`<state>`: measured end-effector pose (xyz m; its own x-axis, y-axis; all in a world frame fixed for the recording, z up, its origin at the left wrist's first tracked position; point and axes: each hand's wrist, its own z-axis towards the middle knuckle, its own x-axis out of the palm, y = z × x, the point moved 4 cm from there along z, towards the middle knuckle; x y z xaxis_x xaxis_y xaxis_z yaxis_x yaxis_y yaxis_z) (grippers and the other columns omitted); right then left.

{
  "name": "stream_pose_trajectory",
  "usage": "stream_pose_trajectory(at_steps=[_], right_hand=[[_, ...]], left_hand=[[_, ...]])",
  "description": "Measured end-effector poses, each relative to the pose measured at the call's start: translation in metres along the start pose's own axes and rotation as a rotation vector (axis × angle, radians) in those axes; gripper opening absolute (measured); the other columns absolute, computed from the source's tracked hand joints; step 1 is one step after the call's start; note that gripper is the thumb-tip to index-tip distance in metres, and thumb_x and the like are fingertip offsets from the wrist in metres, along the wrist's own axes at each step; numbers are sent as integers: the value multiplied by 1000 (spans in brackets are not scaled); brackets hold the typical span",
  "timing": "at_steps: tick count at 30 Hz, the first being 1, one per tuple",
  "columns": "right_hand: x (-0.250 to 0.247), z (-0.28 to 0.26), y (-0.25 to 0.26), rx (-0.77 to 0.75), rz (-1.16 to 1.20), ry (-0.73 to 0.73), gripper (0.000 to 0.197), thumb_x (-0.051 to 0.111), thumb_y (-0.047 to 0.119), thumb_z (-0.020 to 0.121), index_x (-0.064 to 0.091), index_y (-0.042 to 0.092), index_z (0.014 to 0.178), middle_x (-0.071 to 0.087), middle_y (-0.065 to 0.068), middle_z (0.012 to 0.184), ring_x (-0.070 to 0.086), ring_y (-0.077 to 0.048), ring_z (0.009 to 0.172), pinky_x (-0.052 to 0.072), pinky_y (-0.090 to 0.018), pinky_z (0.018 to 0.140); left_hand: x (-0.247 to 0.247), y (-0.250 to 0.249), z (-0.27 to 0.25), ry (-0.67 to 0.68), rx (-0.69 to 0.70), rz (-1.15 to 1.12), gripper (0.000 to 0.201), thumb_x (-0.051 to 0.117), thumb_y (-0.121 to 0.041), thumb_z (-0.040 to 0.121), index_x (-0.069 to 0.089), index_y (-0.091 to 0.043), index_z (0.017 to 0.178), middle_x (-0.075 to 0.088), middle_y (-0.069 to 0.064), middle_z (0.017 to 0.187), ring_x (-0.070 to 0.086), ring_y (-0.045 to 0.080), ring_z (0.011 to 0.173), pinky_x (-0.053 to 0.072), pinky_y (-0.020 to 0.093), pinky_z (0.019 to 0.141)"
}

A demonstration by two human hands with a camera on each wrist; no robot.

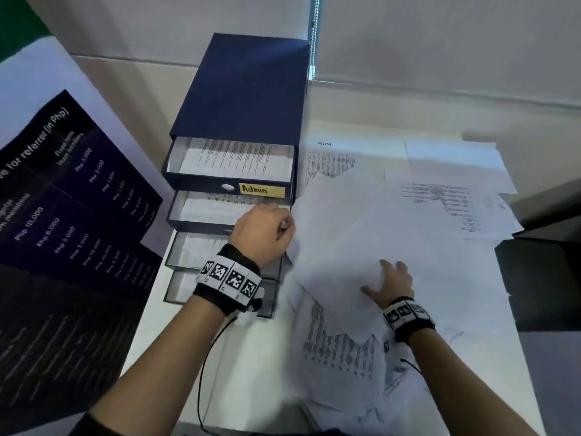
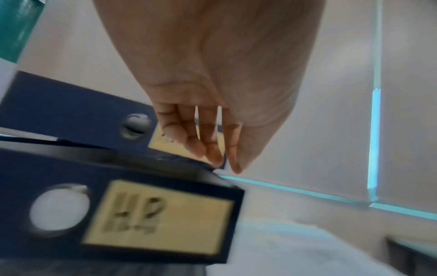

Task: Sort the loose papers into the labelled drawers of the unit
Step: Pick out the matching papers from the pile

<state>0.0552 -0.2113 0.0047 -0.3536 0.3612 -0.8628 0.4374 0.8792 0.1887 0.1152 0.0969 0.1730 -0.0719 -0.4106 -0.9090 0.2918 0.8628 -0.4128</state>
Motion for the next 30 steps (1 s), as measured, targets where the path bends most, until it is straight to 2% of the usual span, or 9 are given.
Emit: stream_pose_trajectory(at_steps=[3,6,11,13,16,20,25,28,30], right_hand=[[-13,13,-54,363,248,-93,94,80,49,73,31,16,146,28,-21,146,34,-44,132,40,-54,101],[-20,24,-90,488,330,-62,101,83,47,70,28,13,148,29,-25,143,38,-47,128,41,-54,101],[-11,36,-87,341,753,61,101,85,35,72,26,15,151,50,-22,138,52,-39,124,47,-50,101],[-5,33,-78,309,909,140,101,86,27,72,25,10,151,50,-23,138,54,-38,122,51,-49,96],[-2,29,-67,190,952,122,62,84,14,73,55,1,127,65,-19,122,65,-32,102,55,-47,90],[-27,22,-61,45,933,101,32,78,14,80,70,0,107,72,-18,107,69,-31,97,56,-39,86],[-120,0,-60,-154,858,-470,14,69,16,90,76,7,98,73,-11,88,64,-18,78,47,-25,72],[-171,-17,-50,-369,719,-868,8,62,0,88,70,-1,90,66,-14,88,50,-9,72,38,-22,63],[-179,-24,-40,-498,601,-952,32,52,-11,82,73,3,102,62,-14,100,49,-12,82,42,-24,72]], left_hand=[[28,-36,-2,216,12,-374,9,66,-28,92,71,-21,91,64,-2,72,53,4,63,41,15,59],[89,-37,4,436,-132,-436,28,69,-26,91,70,-18,117,72,4,99,63,9,85,47,17,75],[185,-15,15,563,-424,-241,79,72,-40,87,37,-9,150,44,14,150,47,29,135,39,37,111],[201,-18,18,505,-505,-259,84,74,-46,84,37,-10,150,49,13,141,50,30,129,42,37,108],[216,-30,22,469,-632,-441,78,74,-52,82,44,-14,143,60,5,116,59,26,110,48,34,96],[232,-40,23,531,-647,-533,105,62,-88,60,59,-11,132,64,5,130,61,27,117,46,41,106],[201,-59,36,171,-676,-829,69,69,-55,85,49,-18,139,59,5,125,59,18,110,44,30,99],[156,-83,46,82,-597,-1244,68,66,-67,79,54,-26,133,64,8,131,68,17,110,52,35,96],[120,-104,46,100,-518,-1458,83,70,-71,71,52,-25,138,65,9,129,66,21,115,54,36,95]])
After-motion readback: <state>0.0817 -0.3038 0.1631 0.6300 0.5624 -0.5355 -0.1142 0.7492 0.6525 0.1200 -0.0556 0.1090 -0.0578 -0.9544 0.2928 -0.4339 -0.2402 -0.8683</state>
